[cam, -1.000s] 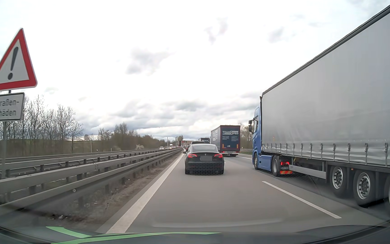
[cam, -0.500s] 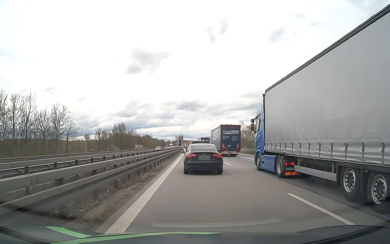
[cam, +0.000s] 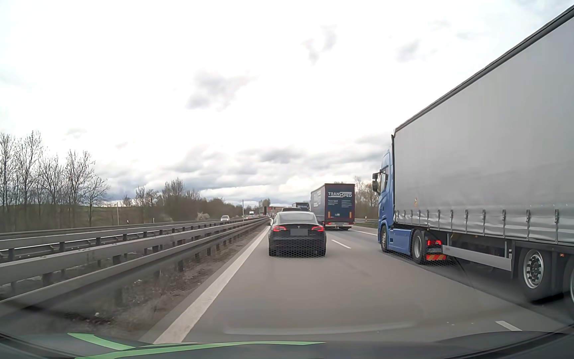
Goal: Follow the waypoints while adhering to traffic rules and regulations
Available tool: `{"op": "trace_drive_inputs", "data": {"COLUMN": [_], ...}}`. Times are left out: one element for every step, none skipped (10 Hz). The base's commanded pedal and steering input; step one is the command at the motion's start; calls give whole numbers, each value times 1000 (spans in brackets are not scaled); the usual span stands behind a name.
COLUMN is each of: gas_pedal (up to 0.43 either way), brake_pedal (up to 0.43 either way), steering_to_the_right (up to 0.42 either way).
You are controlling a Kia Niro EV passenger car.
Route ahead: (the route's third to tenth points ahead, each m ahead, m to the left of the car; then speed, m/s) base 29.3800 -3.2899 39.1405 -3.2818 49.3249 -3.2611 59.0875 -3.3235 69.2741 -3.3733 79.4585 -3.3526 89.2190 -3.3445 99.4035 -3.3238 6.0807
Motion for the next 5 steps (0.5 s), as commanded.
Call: {"op": "trace_drive_inputs", "data": {"gas_pedal": [87,87,87,87,87], "brake_pedal": [0,0,0,0,0], "steering_to_the_right": [-4,-4,-4,-4,-4]}}
